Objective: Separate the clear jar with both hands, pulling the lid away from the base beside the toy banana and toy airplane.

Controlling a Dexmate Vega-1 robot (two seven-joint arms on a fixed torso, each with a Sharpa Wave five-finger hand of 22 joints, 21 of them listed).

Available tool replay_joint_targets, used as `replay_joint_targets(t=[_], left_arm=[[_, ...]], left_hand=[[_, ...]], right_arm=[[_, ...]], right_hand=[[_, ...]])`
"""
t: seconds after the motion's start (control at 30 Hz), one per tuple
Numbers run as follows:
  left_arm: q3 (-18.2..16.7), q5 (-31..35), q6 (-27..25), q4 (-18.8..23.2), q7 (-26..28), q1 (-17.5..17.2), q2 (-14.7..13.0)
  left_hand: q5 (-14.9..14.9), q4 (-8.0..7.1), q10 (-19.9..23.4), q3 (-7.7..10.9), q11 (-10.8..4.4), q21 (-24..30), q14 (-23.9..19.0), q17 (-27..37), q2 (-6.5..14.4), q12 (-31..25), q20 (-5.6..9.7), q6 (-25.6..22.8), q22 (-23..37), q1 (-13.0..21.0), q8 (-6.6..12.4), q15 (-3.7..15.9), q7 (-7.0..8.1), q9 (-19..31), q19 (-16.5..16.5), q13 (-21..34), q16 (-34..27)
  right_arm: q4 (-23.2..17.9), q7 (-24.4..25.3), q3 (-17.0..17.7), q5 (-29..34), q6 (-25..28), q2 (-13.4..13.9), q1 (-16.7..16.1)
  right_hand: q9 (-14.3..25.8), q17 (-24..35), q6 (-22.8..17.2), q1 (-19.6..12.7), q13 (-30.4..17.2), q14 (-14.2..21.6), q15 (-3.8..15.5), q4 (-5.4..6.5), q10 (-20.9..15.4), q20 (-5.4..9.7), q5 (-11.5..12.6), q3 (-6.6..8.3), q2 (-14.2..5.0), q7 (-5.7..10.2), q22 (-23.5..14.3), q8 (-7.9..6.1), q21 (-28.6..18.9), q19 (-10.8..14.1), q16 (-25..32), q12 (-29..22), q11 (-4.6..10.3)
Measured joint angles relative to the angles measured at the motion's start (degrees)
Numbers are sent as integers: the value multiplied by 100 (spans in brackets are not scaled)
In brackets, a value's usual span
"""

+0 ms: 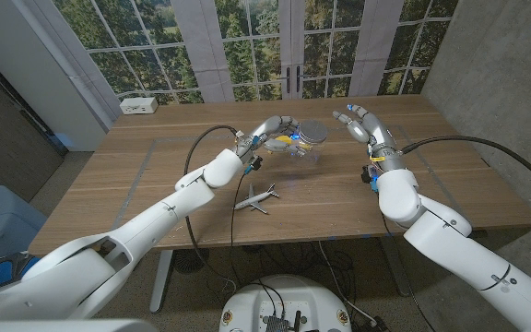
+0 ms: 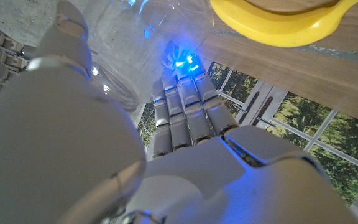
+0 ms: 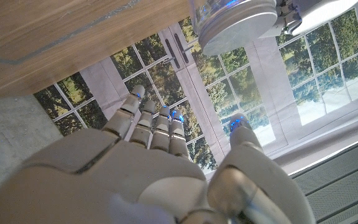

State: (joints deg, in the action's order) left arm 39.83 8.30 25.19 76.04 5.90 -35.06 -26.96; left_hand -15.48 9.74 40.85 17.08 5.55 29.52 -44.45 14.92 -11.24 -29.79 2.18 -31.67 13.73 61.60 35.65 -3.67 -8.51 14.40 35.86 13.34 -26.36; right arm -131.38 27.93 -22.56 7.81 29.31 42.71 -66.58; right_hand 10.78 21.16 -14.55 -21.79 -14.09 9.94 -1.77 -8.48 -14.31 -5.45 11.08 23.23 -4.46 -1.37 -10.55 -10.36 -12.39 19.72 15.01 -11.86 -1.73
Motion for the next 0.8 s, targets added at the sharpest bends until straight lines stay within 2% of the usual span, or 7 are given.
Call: replay_joint_targets(t=[0.23,0.3,0.4,0.57,0.6,0.73,0.8], left_arm=[[23,201,-108,91,89,17,-35],[43,256,-140,149,114,28,-55],[54,329,-183,180,148,32,-67],[73,424,-249,238,199,36,-84],[80,442,-263,258,209,36,-89],[99,531,-324,308,250,37,-105],[99,573,-351,308,267,37,-105]], left_hand=[[0,-8,1,-8,1,33,0,2,0,-1,0,0,-2,0,0,0,0,0,0,0,3],[0,-14,2,-14,2,44,-1,6,0,-16,0,0,-17,0,0,1,0,0,0,0,3],[0,-16,2,-16,2,45,-10,44,0,-17,0,0,-17,0,0,10,0,0,0,0,19],[0,-24,11,-24,11,79,-19,82,0,-18,30,1,-17,0,0,19,1,0,-30,0,38],[0,-25,12,-25,12,79,-19,83,0,-18,30,1,-17,0,0,20,1,0,-30,0,41],[0,-31,20,-31,19,100,-19,84,0,-19,30,2,-18,0,0,20,2,0,-30,0,42],[0,-31,20,-31,20,121,-19,85,0,-20,30,-1,-20,0,0,20,-1,0,-30,0,42]], right_arm=[[-145,-106,-217,165,311,101,201],[-202,-190,-302,300,605,132,278],[-271,-253,-396,388,809,162,354],[-426,-375,-621,549,1202,230,542],[-450,-415,-657,598,1329,242,572],[-583,-595,-832,710,1720,309,740],[-636,-595,-924,710,1720,341,838]], right_hand=[[0,40,99,60,-35,135,74,2,46,-29,-50,-47,61,36,0,0,0,34,47,0,-36],[0,53,99,61,-43,135,74,-5,85,-33,-50,-87,61,36,-23,0,0,33,46,0,-2],[0,53,98,128,-43,135,74,2,106,-115,-68,-94,128,36,-27,0,0,30,46,0,-17],[0,104,203,129,-70,254,79,2,165,-113,-79,-141,130,141,-26,0,0,31,118,0,-21],[0,106,228,187,-70,258,74,0,164,-115,-92,-175,188,165,-26,0,0,29,133,0,-21],[0,155,357,195,-96,329,65,0,186,-195,-97,-220,199,295,-26,-1,0,-9,179,0,-42],[0,185,425,197,-103,350,44,10,195,-195,-113,-244,331,368,-34,0,0,-9,210,-1,-52]])
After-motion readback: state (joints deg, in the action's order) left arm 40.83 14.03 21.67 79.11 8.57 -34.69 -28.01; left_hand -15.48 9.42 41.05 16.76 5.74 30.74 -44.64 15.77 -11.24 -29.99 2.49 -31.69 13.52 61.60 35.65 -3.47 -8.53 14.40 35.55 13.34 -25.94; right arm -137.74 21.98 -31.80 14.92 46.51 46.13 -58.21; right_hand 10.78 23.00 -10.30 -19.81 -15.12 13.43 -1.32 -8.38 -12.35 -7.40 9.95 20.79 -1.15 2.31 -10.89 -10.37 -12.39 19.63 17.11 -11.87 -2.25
